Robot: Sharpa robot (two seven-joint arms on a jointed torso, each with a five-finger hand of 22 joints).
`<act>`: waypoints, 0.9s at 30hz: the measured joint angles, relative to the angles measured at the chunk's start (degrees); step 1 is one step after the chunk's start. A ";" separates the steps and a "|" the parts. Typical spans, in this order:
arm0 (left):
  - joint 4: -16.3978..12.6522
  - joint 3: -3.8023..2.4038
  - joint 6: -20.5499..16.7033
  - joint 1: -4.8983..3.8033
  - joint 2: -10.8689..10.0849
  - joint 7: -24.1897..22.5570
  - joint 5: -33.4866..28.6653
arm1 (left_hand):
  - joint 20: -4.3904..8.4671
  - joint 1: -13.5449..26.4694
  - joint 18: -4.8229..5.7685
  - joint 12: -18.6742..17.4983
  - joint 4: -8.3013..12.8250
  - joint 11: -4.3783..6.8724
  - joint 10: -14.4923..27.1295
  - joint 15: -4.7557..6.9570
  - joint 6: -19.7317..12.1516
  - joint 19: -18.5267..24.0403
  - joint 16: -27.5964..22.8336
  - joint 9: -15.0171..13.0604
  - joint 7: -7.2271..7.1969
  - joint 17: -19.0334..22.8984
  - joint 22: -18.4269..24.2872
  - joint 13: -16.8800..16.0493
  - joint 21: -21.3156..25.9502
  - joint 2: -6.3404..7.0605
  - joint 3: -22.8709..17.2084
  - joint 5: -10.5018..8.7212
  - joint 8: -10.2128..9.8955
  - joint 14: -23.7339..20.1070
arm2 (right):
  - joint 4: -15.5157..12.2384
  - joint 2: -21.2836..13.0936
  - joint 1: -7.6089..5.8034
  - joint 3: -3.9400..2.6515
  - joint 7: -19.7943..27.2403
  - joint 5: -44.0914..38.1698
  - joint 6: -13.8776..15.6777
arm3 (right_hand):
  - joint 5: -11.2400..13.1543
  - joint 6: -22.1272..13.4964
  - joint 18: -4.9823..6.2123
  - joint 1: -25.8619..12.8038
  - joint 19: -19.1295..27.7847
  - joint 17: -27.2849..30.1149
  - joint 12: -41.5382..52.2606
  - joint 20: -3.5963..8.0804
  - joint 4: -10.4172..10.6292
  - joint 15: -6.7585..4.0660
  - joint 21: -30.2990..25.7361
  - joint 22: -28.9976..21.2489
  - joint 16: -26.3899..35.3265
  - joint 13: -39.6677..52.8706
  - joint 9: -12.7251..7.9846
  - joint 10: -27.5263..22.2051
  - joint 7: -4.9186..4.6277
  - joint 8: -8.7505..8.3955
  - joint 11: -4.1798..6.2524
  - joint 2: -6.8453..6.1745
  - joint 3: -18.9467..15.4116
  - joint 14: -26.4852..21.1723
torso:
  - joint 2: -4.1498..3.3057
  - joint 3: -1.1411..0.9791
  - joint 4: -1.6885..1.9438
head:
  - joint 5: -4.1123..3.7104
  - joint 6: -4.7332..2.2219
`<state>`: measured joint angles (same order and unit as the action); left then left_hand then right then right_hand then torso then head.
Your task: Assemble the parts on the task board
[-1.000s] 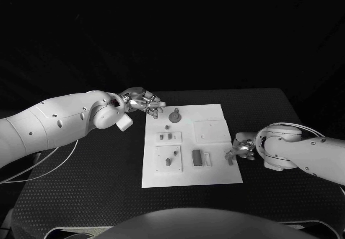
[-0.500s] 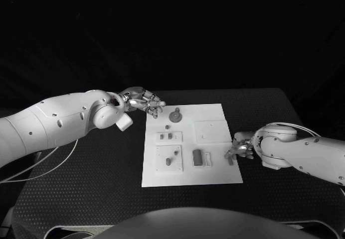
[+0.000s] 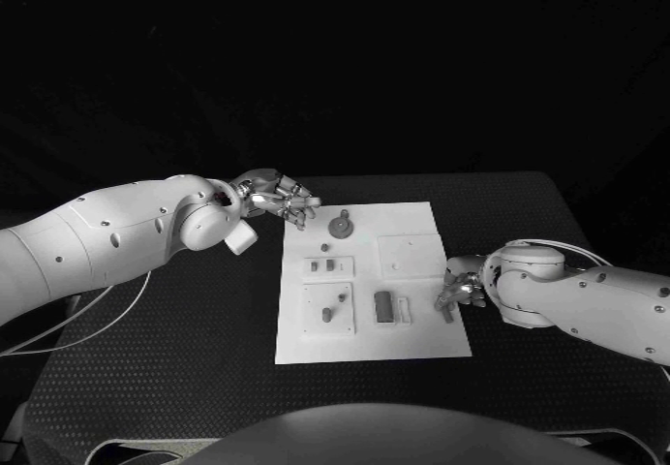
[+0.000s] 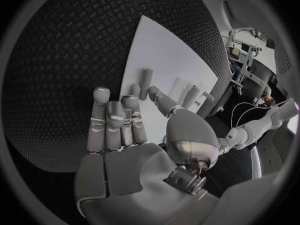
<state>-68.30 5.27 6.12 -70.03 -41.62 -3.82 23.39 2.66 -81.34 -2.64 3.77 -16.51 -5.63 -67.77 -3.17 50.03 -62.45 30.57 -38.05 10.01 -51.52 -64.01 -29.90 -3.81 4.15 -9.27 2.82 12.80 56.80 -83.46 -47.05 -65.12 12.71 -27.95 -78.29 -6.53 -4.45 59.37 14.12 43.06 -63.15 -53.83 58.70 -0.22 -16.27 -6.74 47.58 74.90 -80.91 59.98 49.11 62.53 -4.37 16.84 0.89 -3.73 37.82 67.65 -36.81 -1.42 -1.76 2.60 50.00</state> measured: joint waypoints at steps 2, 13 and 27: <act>-0.02 0.00 0.00 0.00 -0.04 0.01 0.00 | 0.00 0.00 0.00 0.00 0.00 0.00 0.00 0.00 0.00 0.00 0.00 0.00 0.00 0.00 0.00 0.00 0.00 0.00 0.00 0.00 0.00 0.00 | -0.10 0.03 0.02 0.00 -0.01 -0.55 -0.13 | 0.00 -0.12 -0.04 2.13 0.14 0.00 0.00 0.13 -0.12 0.05 0.00 0.00 0.00 0.00 0.00 -0.08 0.12 0.00 -0.08 0.10 0.12 -0.05 | 0.00 0.01 0.00 | -0.01 0.00; -0.13 0.00 -0.01 0.00 -0.21 0.02 0.00 | 0.00 0.00 0.01 0.00 0.00 0.00 0.00 0.00 0.00 0.00 0.00 0.01 0.00 0.00 0.00 0.00 0.00 0.00 0.00 0.00 0.00 0.00 | -0.66 0.18 0.01 -0.09 -0.11 -2.08 -1.57 | 0.06 -0.93 0.56 6.74 1.55 0.00 -0.65 -0.71 -0.33 1.27 -0.43 0.00 0.55 -0.17 0.02 -1.42 0.73 0.01 -1.41 -0.49 -0.90 -1.29 | -0.01 0.05 0.02 | -0.13 0.01; -0.18 0.00 -0.02 0.00 -0.20 0.03 0.00 | 0.00 0.00 0.01 0.00 0.00 0.00 0.00 0.00 0.00 0.00 0.00 0.01 0.00 0.00 0.00 0.00 0.00 0.00 0.00 0.00 0.00 0.00 | -0.94 0.21 0.48 -0.16 -0.33 -1.67 -0.26 | 0.35 -0.11 0.38 8.26 1.41 -0.27 -0.19 -0.60 -0.63 1.04 0.23 0.00 -0.06 -0.11 0.19 -0.80 -0.10 0.03 -0.52 2.37 -1.38 -0.82 | 0.01 0.03 -0.03 | -0.08 0.01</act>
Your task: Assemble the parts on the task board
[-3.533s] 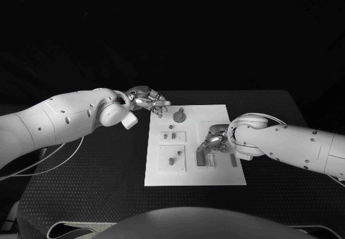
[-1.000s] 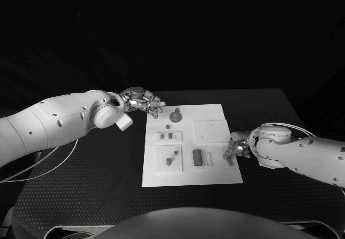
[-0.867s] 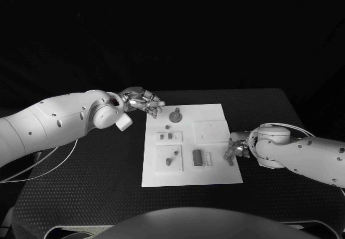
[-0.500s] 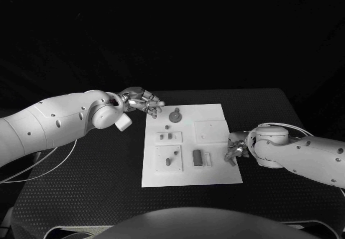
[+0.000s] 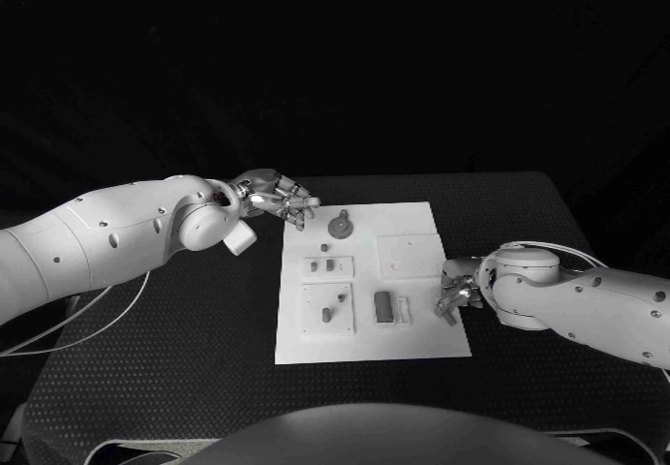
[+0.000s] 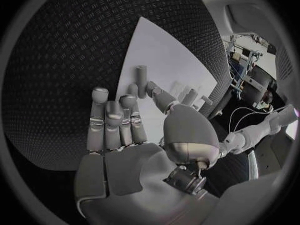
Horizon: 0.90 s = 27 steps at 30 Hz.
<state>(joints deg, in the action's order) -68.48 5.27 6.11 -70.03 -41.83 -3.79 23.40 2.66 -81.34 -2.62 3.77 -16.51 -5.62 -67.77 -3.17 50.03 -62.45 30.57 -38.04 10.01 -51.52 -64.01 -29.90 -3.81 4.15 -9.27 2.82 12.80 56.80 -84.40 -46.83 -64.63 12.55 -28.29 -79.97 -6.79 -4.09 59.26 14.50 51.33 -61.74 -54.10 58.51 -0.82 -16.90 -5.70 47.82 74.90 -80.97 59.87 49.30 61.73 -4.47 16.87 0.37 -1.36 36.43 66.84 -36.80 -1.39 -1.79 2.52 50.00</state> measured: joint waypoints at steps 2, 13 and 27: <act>0.00 0.00 0.00 0.00 0.00 0.00 0.00 | 0.00 0.00 0.00 0.00 0.00 0.00 0.00 0.00 0.00 0.00 0.00 0.00 0.00 0.00 0.00 0.00 0.00 0.00 0.00 0.00 0.00 0.00 | 0.00 -0.16 0.05 0.05 -0.05 1.05 0.82 | -0.17 0.02 -0.31 -0.74 -0.21 0.00 0.00 0.21 0.14 -0.11 0.12 0.00 0.00 -0.02 0.00 0.38 -0.02 0.00 0.34 0.74 -0.16 0.14 | 0.00 0.01 0.00 | 0.05 0.00; 0.07 0.00 -0.01 0.00 0.08 -0.01 0.00 | 0.00 0.00 0.01 0.00 0.00 0.00 0.00 0.00 0.00 0.00 0.00 0.00 0.00 0.00 0.00 0.00 0.00 0.00 0.00 0.00 0.00 0.00 | -1.68 -0.46 0.41 0.23 0.56 12.69 6.11 | -0.35 0.51 -0.51 -2.15 -0.61 0.07 0.00 0.60 0.06 -0.04 0.35 0.00 0.00 -0.35 -3.17 1.11 -0.52 -3.56 0.60 3.77 -0.72 0.26 | -0.02 -0.10 0.06 | 0.34 0.00; 0.12 0.00 0.00 0.00 0.20 -0.02 0.00 | 0.00 0.00 0.02 0.00 0.00 0.00 0.00 0.00 0.00 0.00 0.00 0.01 0.00 0.00 0.00 0.00 0.00 0.00 0.00 0.00 0.00 0.00 | -3.11 0.65 0.53 0.53 2.05 21.56 10.95 | -0.36 0.42 -0.38 -3.54 -1.03 0.18 0.00 0.62 0.30 -0.11 0.34 0.00 0.00 -0.48 -5.70 1.22 -0.61 -4.85 0.76 3.48 -0.95 0.36 | -0.03 -0.08 0.05 | 0.48 0.00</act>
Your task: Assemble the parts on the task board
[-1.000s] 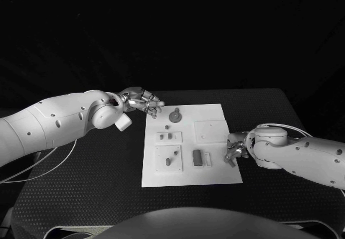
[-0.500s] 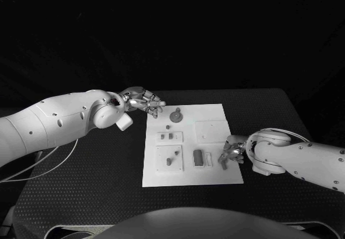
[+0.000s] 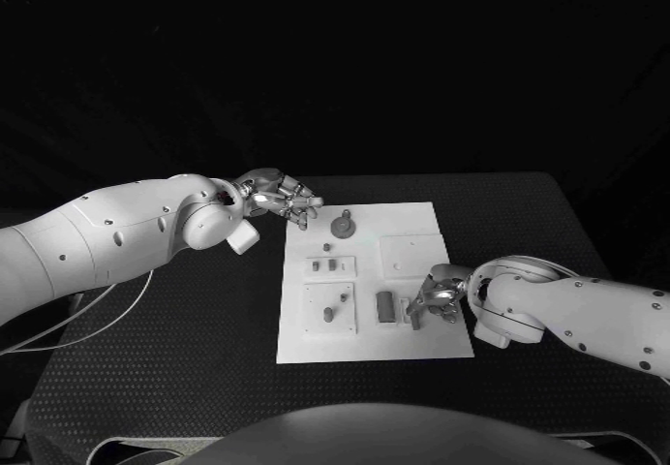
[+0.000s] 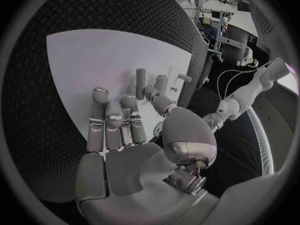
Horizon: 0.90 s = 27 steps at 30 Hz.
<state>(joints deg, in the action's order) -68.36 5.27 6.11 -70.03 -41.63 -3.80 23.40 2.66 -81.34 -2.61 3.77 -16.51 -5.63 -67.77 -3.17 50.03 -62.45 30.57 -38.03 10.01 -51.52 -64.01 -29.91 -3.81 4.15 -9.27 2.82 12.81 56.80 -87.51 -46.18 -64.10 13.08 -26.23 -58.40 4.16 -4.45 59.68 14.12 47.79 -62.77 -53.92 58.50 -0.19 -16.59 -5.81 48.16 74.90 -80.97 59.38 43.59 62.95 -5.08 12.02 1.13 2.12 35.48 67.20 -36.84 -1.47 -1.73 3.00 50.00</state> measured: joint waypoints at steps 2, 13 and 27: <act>0.00 0.00 0.00 0.00 -0.01 0.00 0.00 | 0.00 0.00 0.00 0.00 0.00 0.00 0.00 0.00 0.00 0.00 0.00 0.00 0.00 0.00 0.00 0.00 0.00 0.00 0.00 0.00 0.00 0.00 | 0.08 0.01 0.00 0.00 0.12 0.20 0.38 | 0.00 0.00 0.02 0.00 0.00 0.00 0.00 0.00 0.00 0.00 0.00 0.00 0.00 0.00 -0.03 0.00 0.00 0.00 0.00 0.00 0.00 0.01 | 0.00 0.03 -0.03 | 0.00 0.00; 0.00 0.00 0.00 0.00 -0.02 0.00 0.00 | 0.00 0.00 0.00 0.00 0.00 0.00 0.00 0.00 0.00 0.00 0.00 0.00 0.00 0.00 0.00 0.00 0.00 0.00 0.00 0.00 0.00 0.00 | 0.14 0.50 -0.01 -0.03 0.83 -0.30 2.04 | 0.00 0.02 0.09 0.04 -0.21 0.06 0.00 0.17 0.00 -0.13 0.00 0.00 0.00 -0.05 -0.06 0.00 0.02 0.01 0.00 -0.63 0.00 0.31 | 0.00 0.04 -0.06 | 0.11 0.00; -0.01 0.01 0.04 0.00 0.01 0.02 0.00 | 0.00 0.00 0.01 0.00 0.00 0.00 0.00 0.00 0.00 0.00 0.00 0.00 0.00 0.00 0.00 0.00 0.00 0.00 0.00 0.00 0.00 0.00 | 1.64 2.07 -0.15 -0.16 1.45 -1.41 2.01 | 0.01 0.19 0.11 -0.48 -0.31 0.09 0.00 0.08 0.00 -0.25 0.00 0.00 0.01 -0.05 0.04 0.02 0.19 -0.01 -0.01 -1.16 0.00 0.68 | 0.01 0.00 -0.07 | 0.19 0.00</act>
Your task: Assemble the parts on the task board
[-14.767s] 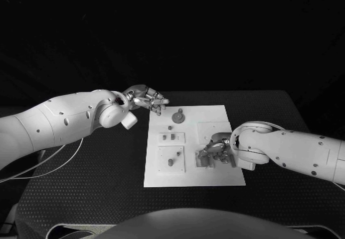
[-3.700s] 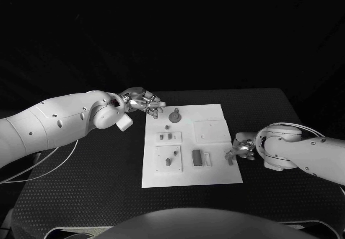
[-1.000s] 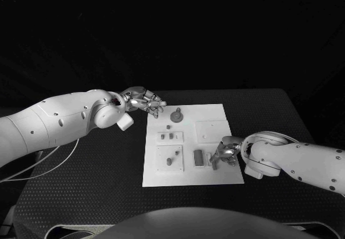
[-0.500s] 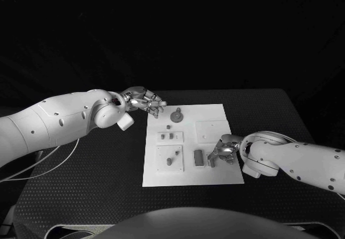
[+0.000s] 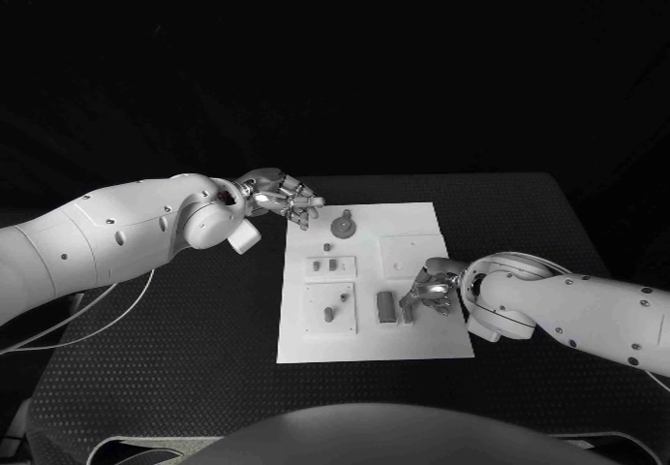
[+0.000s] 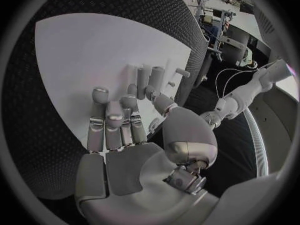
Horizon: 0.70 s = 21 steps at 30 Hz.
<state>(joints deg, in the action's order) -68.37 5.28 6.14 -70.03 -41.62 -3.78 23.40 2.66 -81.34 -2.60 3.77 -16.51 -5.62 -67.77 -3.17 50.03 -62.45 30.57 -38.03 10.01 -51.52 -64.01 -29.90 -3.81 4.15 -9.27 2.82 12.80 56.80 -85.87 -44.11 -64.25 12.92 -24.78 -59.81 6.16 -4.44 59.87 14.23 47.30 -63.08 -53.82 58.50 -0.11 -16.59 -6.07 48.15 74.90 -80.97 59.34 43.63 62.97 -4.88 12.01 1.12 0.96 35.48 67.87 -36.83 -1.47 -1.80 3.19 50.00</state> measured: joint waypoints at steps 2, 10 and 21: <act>0.00 0.00 0.00 0.00 -0.01 0.00 0.00 | 0.00 0.00 0.00 0.00 0.00 0.00 0.00 0.00 0.00 0.00 0.00 0.00 0.00 0.00 0.00 0.00 0.00 0.00 0.00 0.00 0.00 0.00 | 0.39 0.17 -0.04 -0.01 0.04 -0.12 -0.18 | 0.00 -0.05 0.00 0.00 0.00 0.03 0.00 0.00 0.00 -0.01 0.00 0.00 0.00 -0.03 0.00 0.00 -0.05 -0.01 0.00 0.00 0.00 0.08 | 0.00 0.03 0.00 | -0.01 0.00; -0.01 0.00 0.02 0.00 -0.04 0.02 0.00 | 0.00 0.00 0.00 0.00 0.00 0.00 0.00 0.00 0.00 0.00 0.00 0.00 0.00 0.00 0.00 0.00 0.00 0.00 0.00 0.00 0.00 0.00 | 1.47 0.65 0.01 0.05 -0.03 -0.57 -0.90 | 0.00 -0.39 0.06 0.00 -0.01 0.03 0.00 -0.01 0.00 -0.03 0.00 0.00 0.01 -0.05 -0.31 -0.02 -0.38 -0.54 0.00 0.00 0.01 0.20 | -0.01 0.05 0.03 | -0.01 0.00; -0.03 0.00 0.02 0.00 -0.09 0.03 0.00 | 0.00 0.00 0.00 0.00 0.00 0.00 0.00 0.00 0.00 0.00 0.00 0.00 0.00 0.00 0.00 0.00 0.00 0.00 0.00 0.00 0.00 0.00 | 1.75 1.04 -0.01 0.05 -0.34 -0.81 -2.37 | 0.00 -0.37 0.07 -0.31 0.00 0.02 0.00 -0.01 0.00 -0.03 0.00 0.00 0.01 -0.05 -0.19 -0.02 -0.37 -0.48 0.00 -0.31 0.01 0.23 | -0.01 0.05 0.04 | 0.08 0.00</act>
<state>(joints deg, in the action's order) -68.40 5.28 6.16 -70.03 -41.70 -3.76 23.41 2.66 -81.34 -2.60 3.77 -16.51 -5.62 -67.77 -3.17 50.03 -62.45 30.57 -38.03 10.01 -51.52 -64.01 -29.91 -3.81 4.15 -9.27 2.82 12.80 56.80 -84.12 -43.07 -64.26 12.97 -25.12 -60.62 3.79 -4.44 59.50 14.30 46.99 -63.08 -53.80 58.50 -0.12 -16.59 -6.10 48.15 74.90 -80.96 59.29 43.44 62.95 -5.25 11.53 1.12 0.65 35.50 68.10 -36.83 -1.41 -1.76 3.27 50.00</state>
